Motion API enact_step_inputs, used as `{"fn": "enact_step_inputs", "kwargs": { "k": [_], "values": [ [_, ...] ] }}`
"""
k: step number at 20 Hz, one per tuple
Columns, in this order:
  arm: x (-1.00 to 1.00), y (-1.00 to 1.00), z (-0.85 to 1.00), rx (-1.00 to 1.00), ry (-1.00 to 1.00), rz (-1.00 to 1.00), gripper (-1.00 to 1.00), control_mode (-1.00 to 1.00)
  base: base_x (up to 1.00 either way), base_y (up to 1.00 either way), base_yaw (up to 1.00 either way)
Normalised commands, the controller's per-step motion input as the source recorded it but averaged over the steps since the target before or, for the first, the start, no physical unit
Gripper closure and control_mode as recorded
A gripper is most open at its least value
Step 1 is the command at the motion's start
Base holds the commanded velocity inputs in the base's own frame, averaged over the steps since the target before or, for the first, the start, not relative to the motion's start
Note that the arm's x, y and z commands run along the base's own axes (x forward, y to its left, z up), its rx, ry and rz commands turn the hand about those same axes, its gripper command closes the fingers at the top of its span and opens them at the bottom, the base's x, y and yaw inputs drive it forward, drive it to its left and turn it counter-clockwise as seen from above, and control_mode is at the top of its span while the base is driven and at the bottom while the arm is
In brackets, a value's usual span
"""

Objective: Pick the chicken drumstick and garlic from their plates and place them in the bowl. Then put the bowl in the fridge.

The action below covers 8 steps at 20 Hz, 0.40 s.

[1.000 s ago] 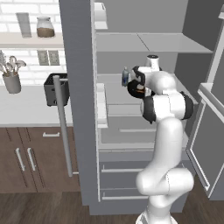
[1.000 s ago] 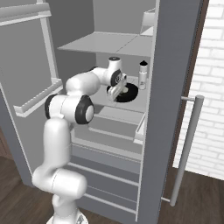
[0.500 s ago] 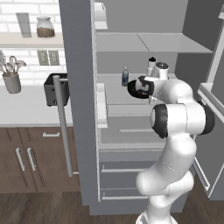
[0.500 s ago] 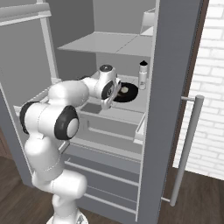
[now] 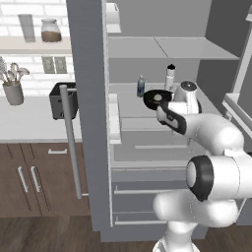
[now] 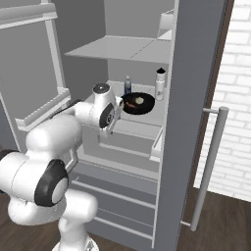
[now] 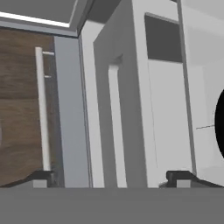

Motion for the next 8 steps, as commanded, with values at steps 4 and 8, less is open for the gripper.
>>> {"fn": "enact_step_inputs", "kwargs": {
  "k": [4,8],
  "values": [
    [-1.0,0.43,-0.39,-0.01,0.0,-0.04,-1.0,-1.0,0.0,0.0,0.0],
    [-1.0,0.37,-0.45,0.0,0.0,-0.07,-1.0,-1.0,0.0,0.0,0.0]
  ]
}}
